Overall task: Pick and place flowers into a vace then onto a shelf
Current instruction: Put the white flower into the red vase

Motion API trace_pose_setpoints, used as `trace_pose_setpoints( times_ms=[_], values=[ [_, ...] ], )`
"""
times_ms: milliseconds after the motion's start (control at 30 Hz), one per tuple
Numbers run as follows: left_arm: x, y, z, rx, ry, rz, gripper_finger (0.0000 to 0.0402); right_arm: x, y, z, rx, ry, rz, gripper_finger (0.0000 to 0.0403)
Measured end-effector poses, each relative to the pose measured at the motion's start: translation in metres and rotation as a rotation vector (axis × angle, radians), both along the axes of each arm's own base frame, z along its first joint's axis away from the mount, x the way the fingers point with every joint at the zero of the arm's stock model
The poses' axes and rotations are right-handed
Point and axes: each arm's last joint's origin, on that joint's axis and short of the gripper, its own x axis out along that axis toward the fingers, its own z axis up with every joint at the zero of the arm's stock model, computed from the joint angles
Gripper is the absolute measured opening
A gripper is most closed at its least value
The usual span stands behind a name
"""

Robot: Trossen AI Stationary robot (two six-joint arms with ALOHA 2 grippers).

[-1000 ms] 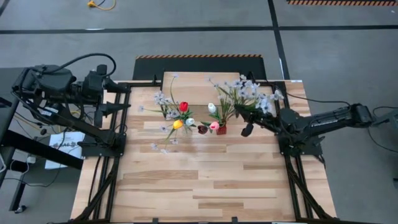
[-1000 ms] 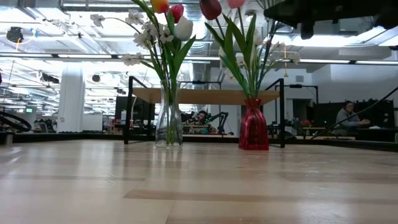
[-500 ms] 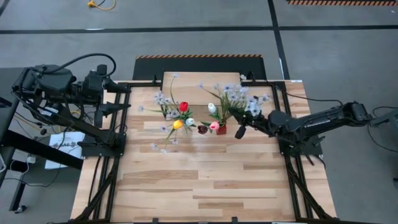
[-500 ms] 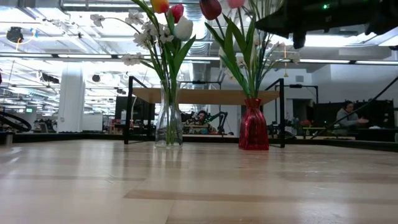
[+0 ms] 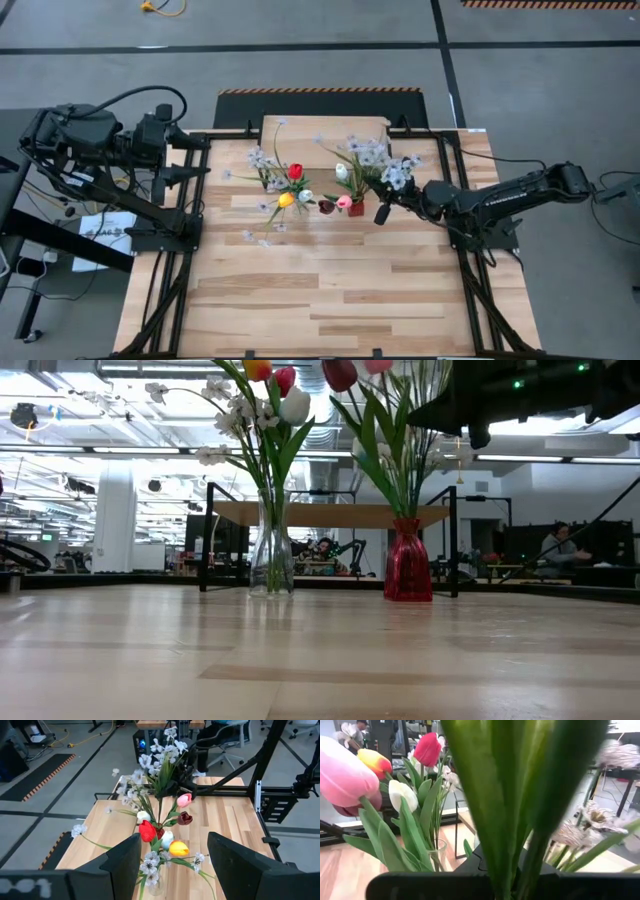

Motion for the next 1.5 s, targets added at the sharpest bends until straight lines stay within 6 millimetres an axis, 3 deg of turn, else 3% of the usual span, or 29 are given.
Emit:
trace_pose_setpoints(
  times_ms=[900,1267,1500],
  values=[
    [0.0,0.0,0.0,-0.032,-0.002,-0.006,0.0219,0.021,0.002,-0.041,0.072,0.158,-0.005,0.0],
    [0.0,-0.001,0.0,-0.033,-0.002,-0.006,0.0219,0.021,0.002,-0.044,0.093,0.174,-0.008,0.0002],
    [0.0,-0.001,0.0,-0.033,-0.002,-0.006,0.0219,0.02,0.002,-0.048,0.108,0.206,-0.011,0.0029]
  ],
)
